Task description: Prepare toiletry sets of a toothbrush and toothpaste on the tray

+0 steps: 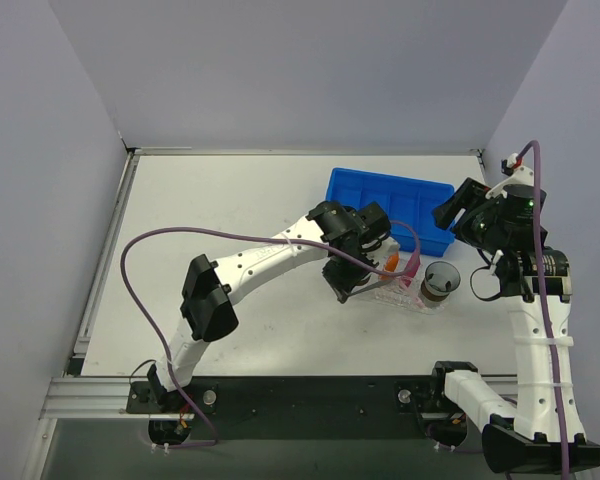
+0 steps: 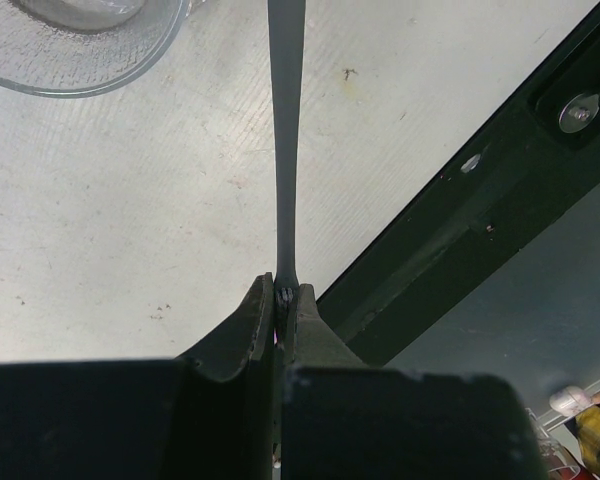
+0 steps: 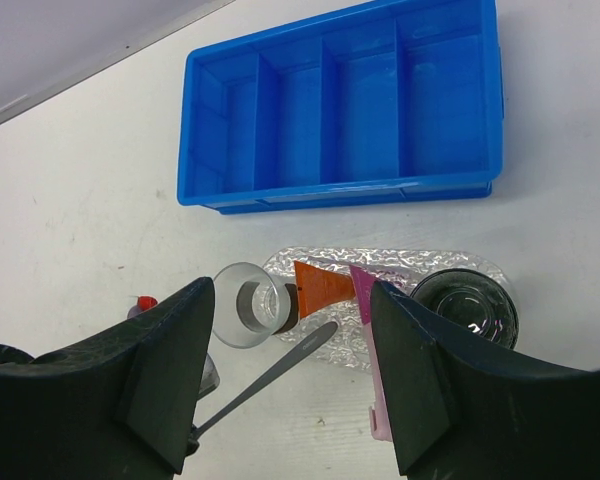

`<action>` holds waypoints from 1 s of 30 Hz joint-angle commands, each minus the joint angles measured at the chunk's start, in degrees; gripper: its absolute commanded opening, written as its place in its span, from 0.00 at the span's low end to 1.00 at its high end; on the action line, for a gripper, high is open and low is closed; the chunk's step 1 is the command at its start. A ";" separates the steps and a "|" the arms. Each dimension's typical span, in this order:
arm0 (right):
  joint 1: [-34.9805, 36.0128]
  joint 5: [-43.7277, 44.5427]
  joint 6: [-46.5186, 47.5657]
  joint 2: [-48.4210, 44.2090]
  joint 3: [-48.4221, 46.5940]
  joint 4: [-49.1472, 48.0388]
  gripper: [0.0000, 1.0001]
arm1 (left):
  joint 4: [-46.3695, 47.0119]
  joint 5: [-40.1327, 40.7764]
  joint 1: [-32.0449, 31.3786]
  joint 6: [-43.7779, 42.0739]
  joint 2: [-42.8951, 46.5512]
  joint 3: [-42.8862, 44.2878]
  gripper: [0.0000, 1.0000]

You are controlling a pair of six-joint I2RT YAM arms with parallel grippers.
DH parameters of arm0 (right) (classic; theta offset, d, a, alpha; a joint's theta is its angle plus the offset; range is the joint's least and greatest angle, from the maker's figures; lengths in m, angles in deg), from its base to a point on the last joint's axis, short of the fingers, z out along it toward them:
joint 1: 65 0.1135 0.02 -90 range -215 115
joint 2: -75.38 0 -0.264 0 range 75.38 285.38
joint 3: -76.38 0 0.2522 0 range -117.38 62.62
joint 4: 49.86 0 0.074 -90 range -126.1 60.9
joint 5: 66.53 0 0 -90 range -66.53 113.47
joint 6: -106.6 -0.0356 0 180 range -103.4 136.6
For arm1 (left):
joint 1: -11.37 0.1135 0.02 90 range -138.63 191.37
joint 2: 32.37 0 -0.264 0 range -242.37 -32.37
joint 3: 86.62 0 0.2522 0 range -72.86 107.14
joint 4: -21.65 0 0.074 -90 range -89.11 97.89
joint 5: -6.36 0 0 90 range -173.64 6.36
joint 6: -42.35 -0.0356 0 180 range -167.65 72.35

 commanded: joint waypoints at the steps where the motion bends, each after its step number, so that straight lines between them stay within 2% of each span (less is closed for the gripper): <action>1: 0.31 1.25 0.61 -0.58 0.72 -0.87 0.59 | -0.33 -0.85 -0.16 0.46 -0.41 3.28 0.00; 30: 0.31 2.31 0.96 -0.58 2.13 -0.87 0.60 | 0.20 2.05 -0.25 2.39 -5.42 8.91 0.00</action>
